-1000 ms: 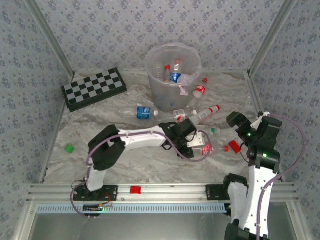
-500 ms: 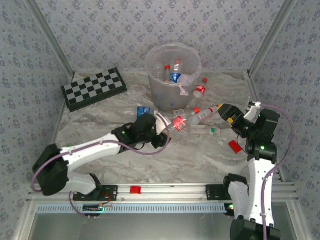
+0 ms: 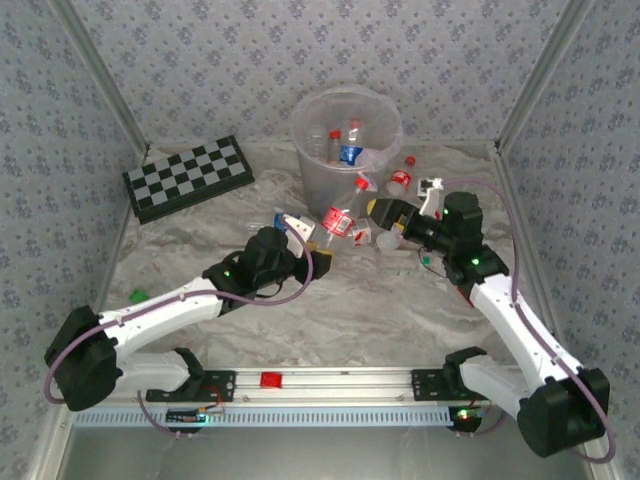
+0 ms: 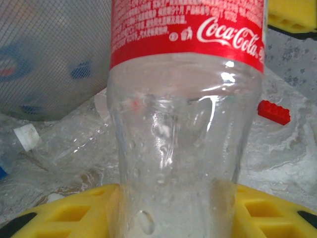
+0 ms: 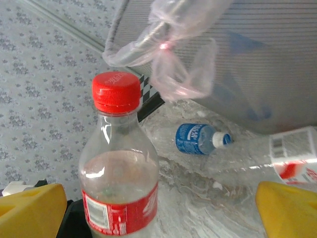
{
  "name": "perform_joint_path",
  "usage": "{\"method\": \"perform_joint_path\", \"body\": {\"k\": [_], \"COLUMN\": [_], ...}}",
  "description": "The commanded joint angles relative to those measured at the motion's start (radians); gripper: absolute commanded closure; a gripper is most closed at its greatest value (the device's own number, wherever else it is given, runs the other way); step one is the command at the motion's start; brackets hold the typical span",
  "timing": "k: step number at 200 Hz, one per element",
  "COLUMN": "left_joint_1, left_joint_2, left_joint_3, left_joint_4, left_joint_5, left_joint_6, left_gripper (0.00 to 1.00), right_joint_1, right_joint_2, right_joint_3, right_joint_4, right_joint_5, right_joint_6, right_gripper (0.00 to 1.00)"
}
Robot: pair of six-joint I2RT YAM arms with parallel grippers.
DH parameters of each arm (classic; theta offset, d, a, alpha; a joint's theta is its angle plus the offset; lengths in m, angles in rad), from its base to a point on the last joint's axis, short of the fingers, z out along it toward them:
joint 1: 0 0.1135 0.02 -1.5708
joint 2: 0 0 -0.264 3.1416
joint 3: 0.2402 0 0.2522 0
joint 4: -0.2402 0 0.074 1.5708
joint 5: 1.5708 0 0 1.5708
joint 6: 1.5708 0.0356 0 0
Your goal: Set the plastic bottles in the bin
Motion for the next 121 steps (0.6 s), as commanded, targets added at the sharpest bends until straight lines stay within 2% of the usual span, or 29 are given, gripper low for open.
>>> {"method": "perform_joint_path", "body": {"k": [1, 33, 47, 63, 98, 121], "left_joint_1": [0.004, 0.004, 0.003, 0.004, 0.004, 0.005], "left_joint_2": [-0.006, 0.006, 0.011, 0.015, 0.019, 0.028], "left_joint_3": [-0.006, -0.001, 0.000, -0.001, 0.014, 0.028], "left_joint_4": [0.066, 0.057, 0.062, 0.063, 0.054, 0.041], "left_joint_5": [0.058, 0.114, 0.128, 0.119, 0.104, 0.107], "left_joint_6": [0.018, 0.046, 0.042, 0.049, 0.078, 0.083], "left_gripper": [0.74, 0.73, 0.73, 0.73, 0.72, 0.72], "right_joint_1": [0.038, 0.050, 0.053, 0.061, 0.067, 0.071], "right_joint_2": [0.057, 0.127, 0.143, 0.154, 0.143, 0.133], "right_joint_3": [0.077, 0.113, 0.123, 0.149, 0.173, 0.193], "right_joint_4": [0.067, 0.115, 0.132, 0.086, 0.002, -0.041], "right_joint_5": [0.051, 0.008, -0.011, 0.008, 0.028, 0.041], "right_joint_6": [-0.071, -0.056, -0.043, -0.056, -0.087, -0.126], "right_gripper": [0.00, 0.10, 0.22, 0.29, 0.60, 0.65]}}
